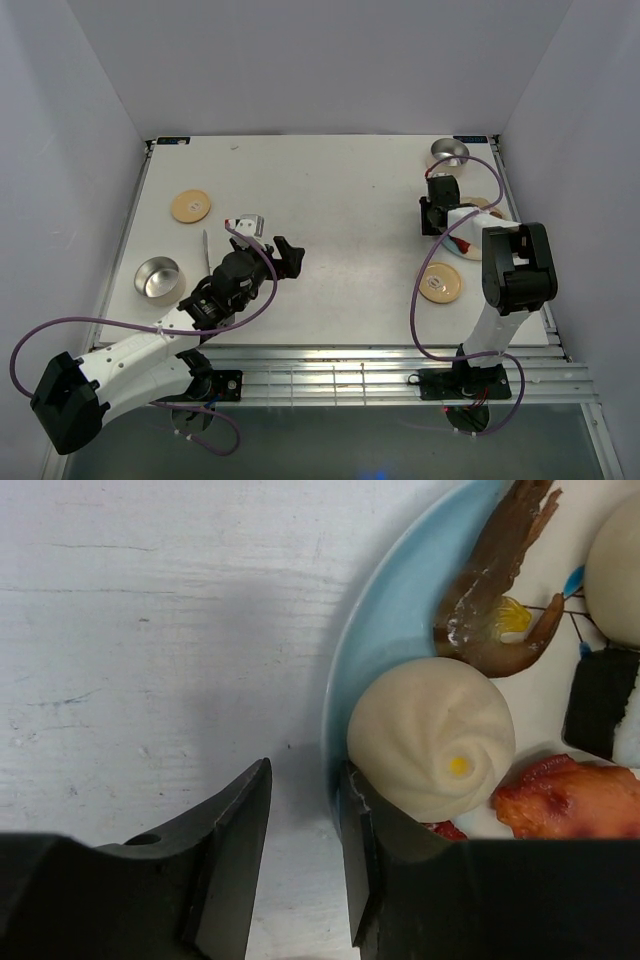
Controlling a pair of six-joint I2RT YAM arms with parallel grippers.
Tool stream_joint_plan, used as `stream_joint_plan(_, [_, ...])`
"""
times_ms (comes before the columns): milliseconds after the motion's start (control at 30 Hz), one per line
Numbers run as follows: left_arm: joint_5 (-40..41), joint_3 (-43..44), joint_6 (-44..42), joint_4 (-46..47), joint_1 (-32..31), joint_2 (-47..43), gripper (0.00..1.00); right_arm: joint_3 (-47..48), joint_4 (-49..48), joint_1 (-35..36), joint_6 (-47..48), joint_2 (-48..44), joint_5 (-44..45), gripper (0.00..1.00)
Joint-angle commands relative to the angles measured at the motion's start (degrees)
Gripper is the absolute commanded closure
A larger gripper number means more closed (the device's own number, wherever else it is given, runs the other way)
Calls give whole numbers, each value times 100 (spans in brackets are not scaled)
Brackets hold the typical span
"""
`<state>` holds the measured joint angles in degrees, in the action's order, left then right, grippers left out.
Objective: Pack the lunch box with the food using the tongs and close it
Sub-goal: Move the plate to the center of the board.
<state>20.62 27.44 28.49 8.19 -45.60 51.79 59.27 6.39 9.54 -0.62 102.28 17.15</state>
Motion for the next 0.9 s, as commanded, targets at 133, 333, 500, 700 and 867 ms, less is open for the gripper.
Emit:
stream_joint_plan(133, [74, -63, 16, 60, -36, -187, 6, 349, 134, 30, 36, 90, -1098, 62])
stream_joint_plan(333, [73, -46, 25, 60, -28, -169, 6, 629, 195, 267, 175, 318, -1284, 62])
stream_joint_plan(500, [117, -46, 25, 52, -36, -160, 6, 1086, 222, 776, 352, 635, -1196, 62])
stream_joint_plan(700, [196, -63, 7, 34, -36, -187, 6, 2088, 547, 1436, 414, 1241, -1029, 62])
stream_joint_plan(867, [328, -90, 42, 25, -36, -248, 7, 2668, 653, 2085, 326, 1593, -941, 62])
